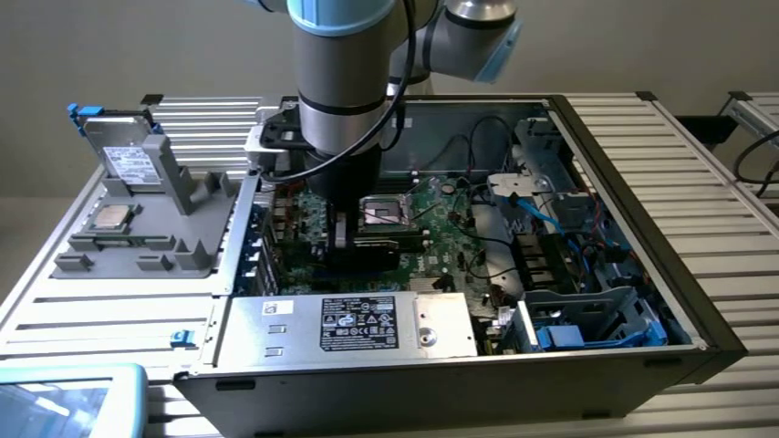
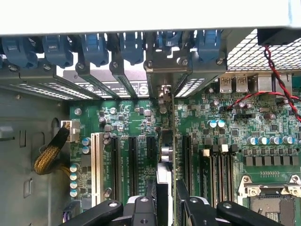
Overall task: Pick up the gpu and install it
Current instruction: 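Insert the gpu into the slot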
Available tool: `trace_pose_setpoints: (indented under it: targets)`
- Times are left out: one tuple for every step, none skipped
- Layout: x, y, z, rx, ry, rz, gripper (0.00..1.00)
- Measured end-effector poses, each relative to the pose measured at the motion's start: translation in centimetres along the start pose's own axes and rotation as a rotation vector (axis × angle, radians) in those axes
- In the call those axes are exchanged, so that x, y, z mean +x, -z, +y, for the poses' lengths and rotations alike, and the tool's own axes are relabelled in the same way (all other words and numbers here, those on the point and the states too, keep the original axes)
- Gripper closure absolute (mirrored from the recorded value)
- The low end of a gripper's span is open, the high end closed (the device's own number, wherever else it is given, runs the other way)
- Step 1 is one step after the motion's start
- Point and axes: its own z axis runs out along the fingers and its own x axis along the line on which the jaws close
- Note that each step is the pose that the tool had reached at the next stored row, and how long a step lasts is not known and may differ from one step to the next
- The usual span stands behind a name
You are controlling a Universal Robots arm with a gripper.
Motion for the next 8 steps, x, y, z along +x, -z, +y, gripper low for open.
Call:
trace_pose_setpoints:
  targets:
    - [-0.01,-0.03,-0.01,0.0003,0.0,-0.0004,0.73]
    - [-0.01,-0.03,-0.01,0.0003,0.0,-0.0004,0.73]
    - [-0.01,-0.03,-0.01,0.0003,0.0,-0.0004,0.73]
    - [-0.01,-0.03,-0.01,0.0003,0.0,-0.0004,0.73]
    - [-0.01,-0.03,-0.01,0.0003,0.0,-0.0004,0.73]
    - [-0.01,-0.03,-0.01,0.0003,0.0,-0.0004,0.73]
    - [-0.01,-0.03,-0.01,0.0003,0.0,-0.0004,0.73]
    - [-0.01,-0.04,-0.01,0.0003,0.0,-0.0004,0.73]
